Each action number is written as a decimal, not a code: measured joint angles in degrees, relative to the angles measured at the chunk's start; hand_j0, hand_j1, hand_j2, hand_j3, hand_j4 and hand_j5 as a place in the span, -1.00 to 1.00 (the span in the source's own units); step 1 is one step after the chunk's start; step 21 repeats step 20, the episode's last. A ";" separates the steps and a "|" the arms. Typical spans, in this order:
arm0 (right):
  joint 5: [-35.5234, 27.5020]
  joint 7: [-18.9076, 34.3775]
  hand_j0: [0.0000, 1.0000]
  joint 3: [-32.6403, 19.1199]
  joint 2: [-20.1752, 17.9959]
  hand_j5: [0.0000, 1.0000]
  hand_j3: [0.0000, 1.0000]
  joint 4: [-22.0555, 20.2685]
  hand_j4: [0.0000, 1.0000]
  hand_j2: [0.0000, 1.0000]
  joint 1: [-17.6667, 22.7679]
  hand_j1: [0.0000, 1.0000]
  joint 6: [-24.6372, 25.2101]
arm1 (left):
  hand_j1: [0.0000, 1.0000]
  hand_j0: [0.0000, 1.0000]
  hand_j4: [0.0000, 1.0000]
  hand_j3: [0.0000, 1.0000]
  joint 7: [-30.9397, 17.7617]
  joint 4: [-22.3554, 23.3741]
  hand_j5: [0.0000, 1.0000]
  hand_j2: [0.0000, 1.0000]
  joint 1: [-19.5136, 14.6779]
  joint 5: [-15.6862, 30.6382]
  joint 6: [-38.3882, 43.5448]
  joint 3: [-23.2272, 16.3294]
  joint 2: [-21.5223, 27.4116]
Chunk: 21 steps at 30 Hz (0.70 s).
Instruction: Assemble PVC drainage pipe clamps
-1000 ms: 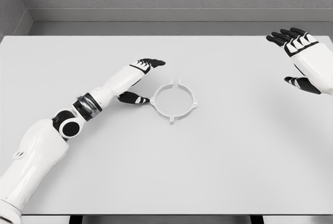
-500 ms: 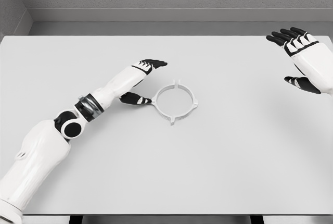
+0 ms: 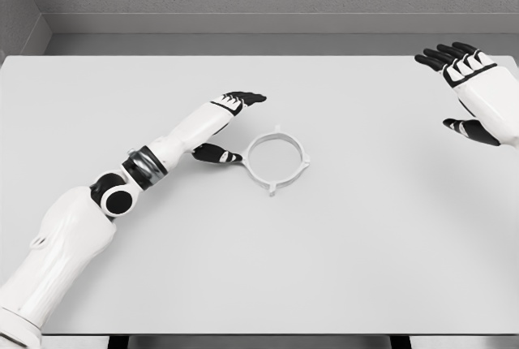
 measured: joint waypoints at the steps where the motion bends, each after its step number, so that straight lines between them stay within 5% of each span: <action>1: 0.00 -0.02 1.00 0.23 0.00 1.00 1.00 0.00 1.00 1.00 0.00 1.00 0.00 | 1.00 1.00 1.00 1.00 0.00 0.12 1.00 1.00 -0.44 0.10 0.00 0.09 0.07; 8: 0.00 -0.07 1.00 1.63 0.28 1.00 1.00 0.01 1.00 1.00 -0.35 1.00 0.00 | 1.00 1.00 1.00 1.00 0.07 0.74 1.00 1.00 -3.25 0.58 0.00 2.91 6.54; 14: 0.01 -0.08 1.00 1.80 0.28 1.00 1.00 0.01 1.00 1.00 -0.26 1.00 0.00 | 1.00 1.00 1.00 1.00 0.40 0.72 1.00 1.00 -3.34 3.73 0.00 9.72 16.89; 21: 0.01 -0.08 1.00 1.81 0.27 1.00 1.00 0.01 1.00 1.00 -0.09 1.00 0.00 | 1.00 1.00 1.00 1.00 0.50 0.23 1.00 1.00 -1.93 4.46 0.00 11.78 21.33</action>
